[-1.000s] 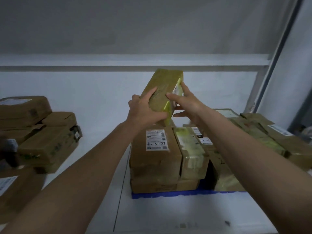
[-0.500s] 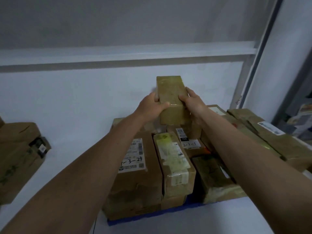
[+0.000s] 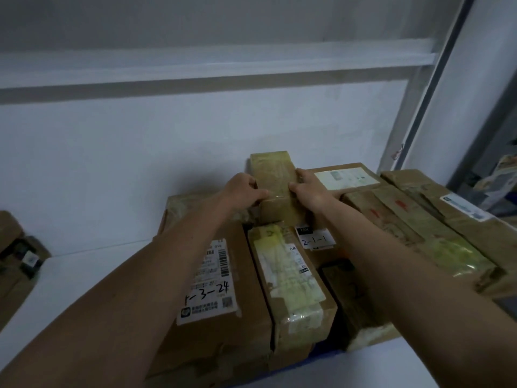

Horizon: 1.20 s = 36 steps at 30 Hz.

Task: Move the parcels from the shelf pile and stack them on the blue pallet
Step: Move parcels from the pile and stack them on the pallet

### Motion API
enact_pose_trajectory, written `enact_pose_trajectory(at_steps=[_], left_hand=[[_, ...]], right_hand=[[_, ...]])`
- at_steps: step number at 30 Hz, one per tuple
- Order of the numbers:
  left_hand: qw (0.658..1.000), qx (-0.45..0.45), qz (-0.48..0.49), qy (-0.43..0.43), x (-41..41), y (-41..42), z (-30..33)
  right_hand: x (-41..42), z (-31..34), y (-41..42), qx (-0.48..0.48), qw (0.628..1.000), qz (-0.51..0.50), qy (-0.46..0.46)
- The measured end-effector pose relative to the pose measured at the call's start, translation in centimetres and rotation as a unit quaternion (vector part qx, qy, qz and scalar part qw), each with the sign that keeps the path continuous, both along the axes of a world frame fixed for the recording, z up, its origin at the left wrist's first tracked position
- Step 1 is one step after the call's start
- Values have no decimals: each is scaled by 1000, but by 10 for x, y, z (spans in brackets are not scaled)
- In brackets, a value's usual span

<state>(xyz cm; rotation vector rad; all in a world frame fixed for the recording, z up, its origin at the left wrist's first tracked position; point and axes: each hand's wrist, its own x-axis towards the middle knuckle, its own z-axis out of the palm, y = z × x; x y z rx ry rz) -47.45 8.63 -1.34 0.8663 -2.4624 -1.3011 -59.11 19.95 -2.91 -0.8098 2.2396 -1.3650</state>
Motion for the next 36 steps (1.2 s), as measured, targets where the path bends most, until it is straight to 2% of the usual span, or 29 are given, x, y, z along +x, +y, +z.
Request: enact_pose_trajectory(at_steps=[7,14,18,21,26,33,36], left_hand=[[994,-62,-57,-68,-3,-7,-13],[991,-86,-69,-76,-7,-5,-13],[992,-70,-93,-57,-10,-2,-12],[992,-69,-89,-59,-11,-2,-15],[989,-84,-61,-107,-13,1,-18],[990,-56,-74,-106,-14,4,-17],[988,-71,-91,-107,-13,7,-15]], right_hand=[[-1,-18,-5,26,999,11,-17],[-1,-20,0,44,999,-1,-20],[-1,-18,4,96,995,-3,34],[3,-16,4,148,982,5,118],[11,-15,7,197,962,27,185],[23,-10,11,229,933,41,276],[26,-8,10,227,926,41,297]])
